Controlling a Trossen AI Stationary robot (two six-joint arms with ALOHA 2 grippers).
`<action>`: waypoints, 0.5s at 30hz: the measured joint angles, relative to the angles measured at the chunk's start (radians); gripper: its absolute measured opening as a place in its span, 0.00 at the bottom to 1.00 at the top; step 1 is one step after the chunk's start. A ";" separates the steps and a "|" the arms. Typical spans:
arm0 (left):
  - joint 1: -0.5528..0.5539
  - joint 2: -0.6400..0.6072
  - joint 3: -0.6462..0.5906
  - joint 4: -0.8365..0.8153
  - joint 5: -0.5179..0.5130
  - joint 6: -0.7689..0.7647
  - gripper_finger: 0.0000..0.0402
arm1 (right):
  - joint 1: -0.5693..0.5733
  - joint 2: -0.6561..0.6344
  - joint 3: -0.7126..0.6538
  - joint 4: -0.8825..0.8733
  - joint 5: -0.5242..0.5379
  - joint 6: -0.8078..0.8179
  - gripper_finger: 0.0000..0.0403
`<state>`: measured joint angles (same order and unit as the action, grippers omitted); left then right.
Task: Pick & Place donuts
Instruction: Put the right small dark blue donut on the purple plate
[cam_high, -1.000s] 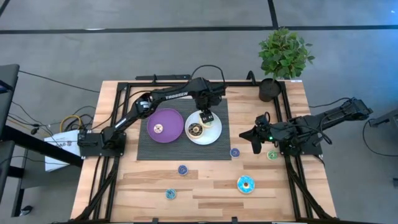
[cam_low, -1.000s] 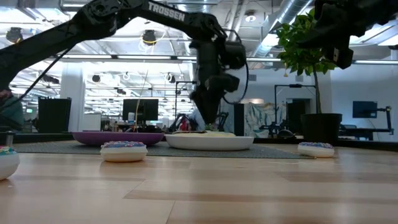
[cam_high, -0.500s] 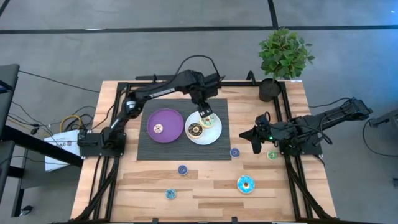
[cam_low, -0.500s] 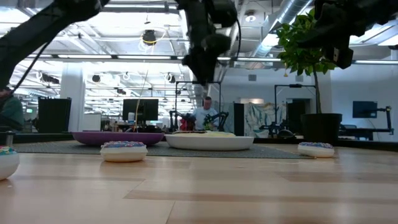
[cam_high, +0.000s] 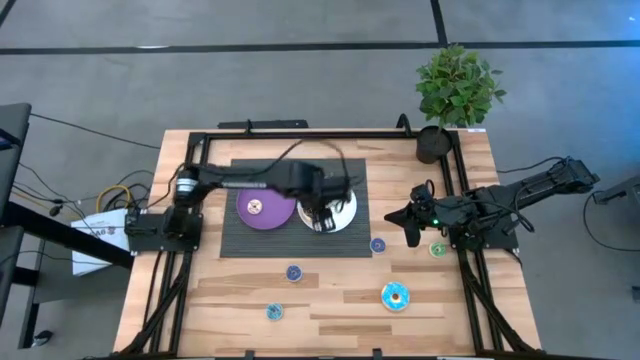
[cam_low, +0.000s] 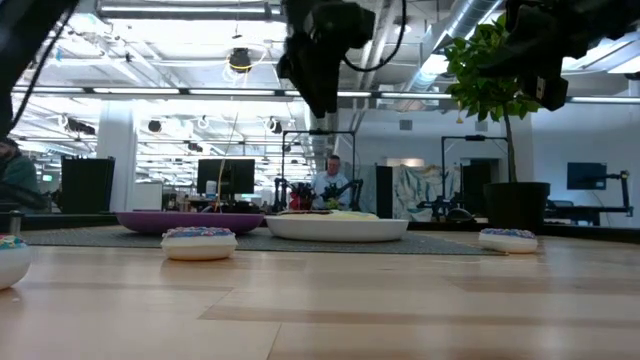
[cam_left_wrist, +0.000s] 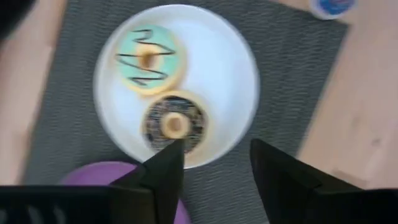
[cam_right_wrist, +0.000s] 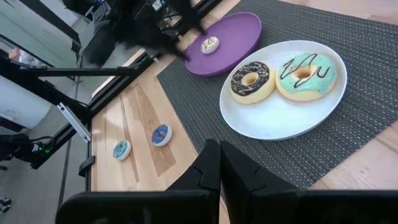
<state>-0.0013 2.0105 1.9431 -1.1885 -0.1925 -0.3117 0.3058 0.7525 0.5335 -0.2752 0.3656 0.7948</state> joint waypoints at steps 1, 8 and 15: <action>-0.017 -0.036 -0.068 0.050 0.001 -0.028 0.41 | 0.000 0.000 0.000 0.000 0.000 0.000 0.00; -0.112 -0.305 -0.500 0.390 0.017 -0.244 0.20 | 0.000 0.000 0.000 0.003 0.001 0.000 0.00; -0.203 -0.568 -0.815 0.625 -0.044 -0.330 0.01 | 0.000 0.012 0.000 0.089 0.000 -0.040 0.00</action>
<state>-0.2042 1.4425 1.1286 -0.5636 -0.2364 -0.6416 0.3058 0.7645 0.5335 -0.1862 0.3656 0.7546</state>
